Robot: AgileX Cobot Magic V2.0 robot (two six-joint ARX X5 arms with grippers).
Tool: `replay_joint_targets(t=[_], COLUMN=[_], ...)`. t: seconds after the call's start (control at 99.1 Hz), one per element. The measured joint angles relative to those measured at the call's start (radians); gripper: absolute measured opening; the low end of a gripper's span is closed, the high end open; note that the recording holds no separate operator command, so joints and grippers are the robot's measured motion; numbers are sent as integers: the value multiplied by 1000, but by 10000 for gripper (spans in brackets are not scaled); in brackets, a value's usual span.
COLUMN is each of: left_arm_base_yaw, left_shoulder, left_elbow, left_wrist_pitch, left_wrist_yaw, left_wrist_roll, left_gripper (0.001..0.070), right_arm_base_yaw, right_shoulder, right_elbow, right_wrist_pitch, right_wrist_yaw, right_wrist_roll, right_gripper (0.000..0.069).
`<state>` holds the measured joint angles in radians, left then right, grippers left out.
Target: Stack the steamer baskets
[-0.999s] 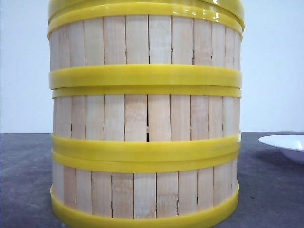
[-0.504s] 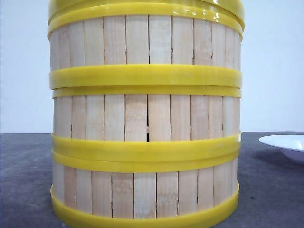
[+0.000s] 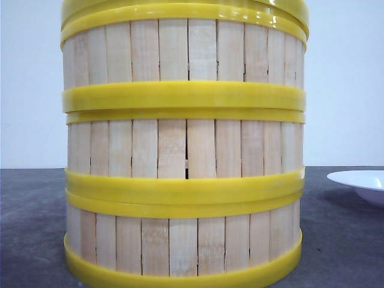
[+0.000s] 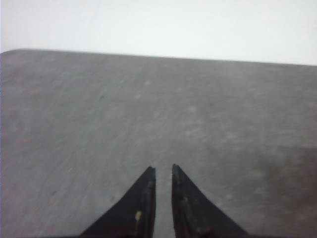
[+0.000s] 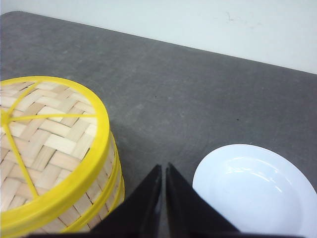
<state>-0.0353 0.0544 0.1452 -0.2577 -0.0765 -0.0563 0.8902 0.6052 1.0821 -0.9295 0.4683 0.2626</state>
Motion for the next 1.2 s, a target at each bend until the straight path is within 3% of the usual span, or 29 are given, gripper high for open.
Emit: replay_joint_targets(t=[0.101, 0.444, 1.2], left_arm_base_yaw=[2, 2, 2], left_shoulder=[-29, -48, -50], left_elbow=[-23, -83, -90], left_wrist_pitch=[-6, -3, 18], left_wrist_yaw=[-23, -23, -24], left_wrist_roll=[5, 63, 68], left_gripper=[34, 34, 34], right_arm_base_yaw=[0, 0, 0], right_shoulder=[0, 0, 0], right_elbow=[0, 0, 0], right_wrist_pitch=[0, 0, 0], right_wrist_yaw=[0, 0, 0], right_wrist_roll=[0, 0, 0], right_gripper=[10, 10, 10])
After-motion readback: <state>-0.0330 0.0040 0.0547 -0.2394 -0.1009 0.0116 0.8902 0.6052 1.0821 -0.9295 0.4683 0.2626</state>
